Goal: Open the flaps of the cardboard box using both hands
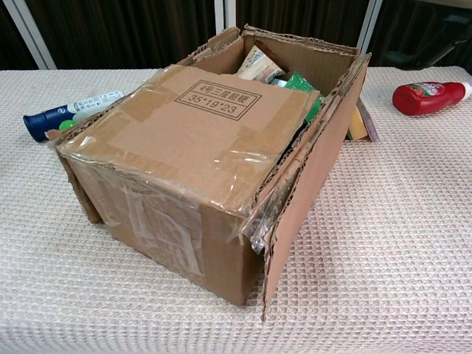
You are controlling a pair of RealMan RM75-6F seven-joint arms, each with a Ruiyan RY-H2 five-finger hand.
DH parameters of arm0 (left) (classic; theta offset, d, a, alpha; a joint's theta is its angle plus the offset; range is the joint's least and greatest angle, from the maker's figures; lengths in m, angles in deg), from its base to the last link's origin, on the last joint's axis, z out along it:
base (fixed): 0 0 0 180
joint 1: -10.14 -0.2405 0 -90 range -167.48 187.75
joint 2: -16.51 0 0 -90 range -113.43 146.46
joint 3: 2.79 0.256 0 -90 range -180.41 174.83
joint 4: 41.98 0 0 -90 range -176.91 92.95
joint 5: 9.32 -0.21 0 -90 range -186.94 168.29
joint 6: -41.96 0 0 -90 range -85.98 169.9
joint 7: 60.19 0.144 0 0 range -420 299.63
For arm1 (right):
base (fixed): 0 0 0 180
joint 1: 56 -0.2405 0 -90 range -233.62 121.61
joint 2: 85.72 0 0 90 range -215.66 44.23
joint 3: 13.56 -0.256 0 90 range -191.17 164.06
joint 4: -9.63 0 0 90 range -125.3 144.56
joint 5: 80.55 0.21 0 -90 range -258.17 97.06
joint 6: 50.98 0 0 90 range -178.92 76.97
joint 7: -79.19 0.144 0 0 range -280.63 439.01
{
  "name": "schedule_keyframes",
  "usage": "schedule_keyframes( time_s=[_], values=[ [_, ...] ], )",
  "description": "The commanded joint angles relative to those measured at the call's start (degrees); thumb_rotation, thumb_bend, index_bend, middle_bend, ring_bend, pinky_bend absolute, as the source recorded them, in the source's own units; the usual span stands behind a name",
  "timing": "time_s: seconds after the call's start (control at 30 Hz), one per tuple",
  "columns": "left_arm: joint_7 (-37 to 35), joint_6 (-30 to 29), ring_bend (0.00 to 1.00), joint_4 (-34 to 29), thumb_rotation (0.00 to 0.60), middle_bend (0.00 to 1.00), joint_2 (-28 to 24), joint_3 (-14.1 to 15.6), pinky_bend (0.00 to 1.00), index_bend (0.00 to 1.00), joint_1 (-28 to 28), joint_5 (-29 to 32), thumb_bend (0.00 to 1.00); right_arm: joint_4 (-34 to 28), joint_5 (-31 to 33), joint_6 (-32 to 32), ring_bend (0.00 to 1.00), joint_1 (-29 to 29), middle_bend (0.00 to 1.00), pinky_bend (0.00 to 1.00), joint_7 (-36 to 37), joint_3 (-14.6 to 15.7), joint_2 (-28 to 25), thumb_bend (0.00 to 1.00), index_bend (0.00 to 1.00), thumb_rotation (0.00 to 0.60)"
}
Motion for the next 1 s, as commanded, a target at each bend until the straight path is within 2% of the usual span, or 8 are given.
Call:
schedule_keyframes(
  time_s=[0.03,0.13,0.43,0.67,0.8,1.0],
  values=[
    [-1.0,-0.1,0.09,1.0,0.303,0.11,0.5,-0.5,0.18,0.06,-0.6,-0.3,0.16,2.9,-0.5,2.6,0.0,-2.1,0.0,0.0,-1.7,-0.3,5.4,0.23,0.0,0.6],
    [-2.0,-0.2,0.09,1.9,0.303,0.11,0.7,-1.0,0.18,0.06,-1.2,-0.5,0.16,4.9,-1.4,4.5,0.0,-2.9,0.0,0.0,-1.5,-0.3,9.1,0.18,0.0,0.6],
    [-5.3,0.3,0.09,4.0,0.302,0.11,0.9,-2.1,0.18,0.06,-2.6,-0.7,0.16,10.7,-4.4,8.6,0.0,-4.9,0.0,0.0,0.8,0.3,18.4,0.17,0.0,0.6],
    [-7.3,0.7,0.09,5.5,0.301,0.11,1.3,-2.6,0.18,0.06,-3.6,-0.9,0.17,14.1,-6.4,10.7,0.0,-6.1,0.0,0.0,1.8,1.0,24.2,0.04,0.0,0.6],
    [-8.0,0.8,0.09,6.1,0.301,0.11,1.6,-2.8,0.18,0.06,-4.1,-1.2,0.17,16.4,-9.4,13.1,0.0,-6.3,0.0,0.0,5.9,1.4,26.3,0.0,0.0,0.6],
    [-8.5,1.6,0.09,6.8,0.302,0.11,2.0,-3.0,0.18,0.06,-4.5,-1.4,0.17,17.7,-10.4,14.1,0.0,-6.2,0.0,0.0,11.4,2.0,27.8,0.0,0.0,0.6]
  ],
)
